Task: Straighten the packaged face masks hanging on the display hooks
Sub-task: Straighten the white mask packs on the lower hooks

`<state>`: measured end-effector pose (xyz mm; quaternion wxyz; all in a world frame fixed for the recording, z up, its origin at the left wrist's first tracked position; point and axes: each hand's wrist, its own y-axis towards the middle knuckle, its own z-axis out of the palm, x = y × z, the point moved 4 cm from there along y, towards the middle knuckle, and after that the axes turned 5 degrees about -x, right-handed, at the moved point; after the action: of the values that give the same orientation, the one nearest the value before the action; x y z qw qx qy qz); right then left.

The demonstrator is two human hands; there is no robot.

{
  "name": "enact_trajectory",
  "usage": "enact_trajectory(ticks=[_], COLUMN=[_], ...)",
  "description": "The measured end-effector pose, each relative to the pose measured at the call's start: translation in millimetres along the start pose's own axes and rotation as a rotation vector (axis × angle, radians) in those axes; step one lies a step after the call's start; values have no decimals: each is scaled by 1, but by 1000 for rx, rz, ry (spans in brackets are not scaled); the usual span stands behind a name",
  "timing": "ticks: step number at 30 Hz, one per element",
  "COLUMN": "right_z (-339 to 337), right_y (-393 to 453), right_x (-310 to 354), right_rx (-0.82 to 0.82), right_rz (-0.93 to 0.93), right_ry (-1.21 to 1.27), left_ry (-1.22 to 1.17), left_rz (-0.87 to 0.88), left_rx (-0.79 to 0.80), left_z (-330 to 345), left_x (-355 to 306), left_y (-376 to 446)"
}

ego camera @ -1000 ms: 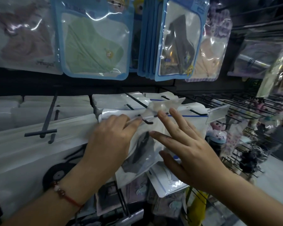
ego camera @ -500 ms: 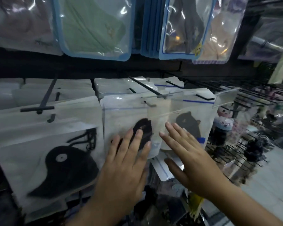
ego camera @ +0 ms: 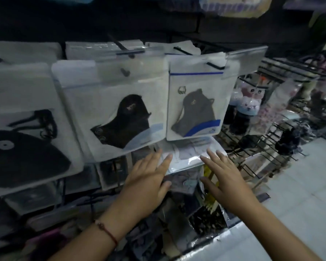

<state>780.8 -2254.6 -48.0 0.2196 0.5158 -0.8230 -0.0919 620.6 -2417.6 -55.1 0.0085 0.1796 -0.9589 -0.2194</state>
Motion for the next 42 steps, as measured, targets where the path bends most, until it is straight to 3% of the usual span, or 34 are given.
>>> enact_trajectory(ticks=[4,12,16,18,21,24,26,28,31,37,42], right_z=[5,15,8,-2,-12,-17,-19,-18,-12,-9,-21], right_y=[9,28,18,8,-11,-37,-53,-67,-81,-89,-62], right_x=[-32,-74,-76,-73,-67,-59,-54,-50,-46,-30,0], right_rx=[-31,-144,-228,-276,-266,-237,-239,-241,-201,10,6], right_rz=[10,-146,-225,-283,-348,-390,-410,-413,-395,-422,-500], right_ry=[8,91,192,221,247,283,323,367,406,437,481], left_ry=[-39,-61,-221,-416,-803,-1274,-1416,-1455,-1519,-1544,-1482], left_rz=[-75,-116,-144,-286,-648,-1017,-1232,-1331,-1310,-1241,-1137], left_rx=[61,-60,-72,-94,-113,-282,-366,-277,-161,-166,-9], left_z=[23,13,5,0,-11,-14,-13,-17,-22,-35,-43], left_x=[-8,-15,-21,-27,-37,-45,-46,-51,-57,-68,-85], left_y=[12,14,-8,-22,-40,-50,-55,-54,-54,-56,-55])
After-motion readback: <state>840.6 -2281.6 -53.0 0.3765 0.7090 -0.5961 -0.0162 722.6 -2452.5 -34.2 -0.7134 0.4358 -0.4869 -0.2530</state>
